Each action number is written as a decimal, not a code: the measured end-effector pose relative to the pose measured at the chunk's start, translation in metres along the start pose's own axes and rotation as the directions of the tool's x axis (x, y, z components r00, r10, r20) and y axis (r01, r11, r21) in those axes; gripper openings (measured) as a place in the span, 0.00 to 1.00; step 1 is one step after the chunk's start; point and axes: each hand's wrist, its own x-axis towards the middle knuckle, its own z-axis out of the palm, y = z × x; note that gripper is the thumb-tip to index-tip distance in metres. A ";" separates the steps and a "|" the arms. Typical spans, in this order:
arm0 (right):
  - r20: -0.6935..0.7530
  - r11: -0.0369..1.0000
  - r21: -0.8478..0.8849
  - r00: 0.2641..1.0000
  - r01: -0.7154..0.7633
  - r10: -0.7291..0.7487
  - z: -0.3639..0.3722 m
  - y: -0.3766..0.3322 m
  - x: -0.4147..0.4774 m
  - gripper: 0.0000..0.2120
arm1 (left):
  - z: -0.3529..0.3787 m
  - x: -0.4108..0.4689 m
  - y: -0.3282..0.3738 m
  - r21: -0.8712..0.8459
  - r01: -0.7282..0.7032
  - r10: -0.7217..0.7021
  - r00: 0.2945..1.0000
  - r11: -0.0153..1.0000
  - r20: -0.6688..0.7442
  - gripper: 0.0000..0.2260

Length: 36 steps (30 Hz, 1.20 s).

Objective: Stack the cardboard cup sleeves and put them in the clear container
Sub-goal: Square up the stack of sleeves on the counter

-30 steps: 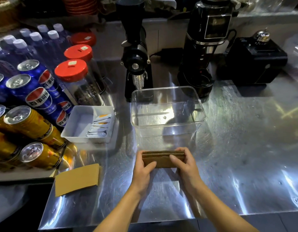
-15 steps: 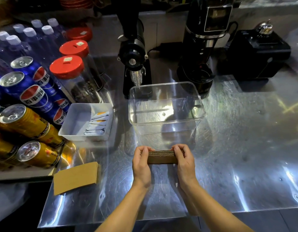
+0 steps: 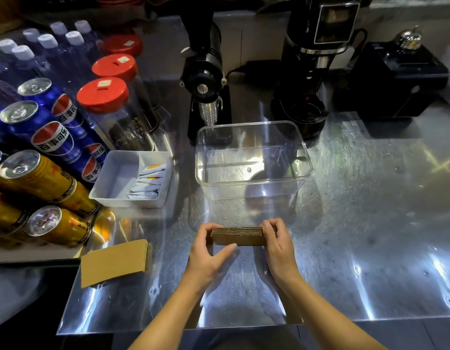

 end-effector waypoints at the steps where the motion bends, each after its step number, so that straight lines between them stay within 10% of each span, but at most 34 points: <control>1: 0.009 1.000 -0.015 1.000 0.001 -0.001 -0.001 0.000 0.000 0.11 | -0.002 0.000 0.002 0.020 -0.025 0.025 1.000 0.999 -0.010 0.15; 15: 0.207 0.998 -0.053 0.978 0.036 -0.025 -0.033 -0.005 -0.009 0.13 | -0.006 -0.004 0.020 0.021 -0.026 0.028 0.994 0.999 -0.107 0.18; 25: 0.095 0.988 -0.137 0.993 0.076 -0.064 -0.034 -0.007 -0.009 0.12 | -0.006 -0.004 0.023 -0.004 0.044 -0.044 0.991 0.999 -0.129 0.14; 36: 0.266 0.992 0.073 0.957 0.099 -0.115 0.030 -0.060 -0.008 0.14 | -0.077 -0.015 0.040 -0.110 0.041 -0.082 0.913 0.993 -0.400 0.17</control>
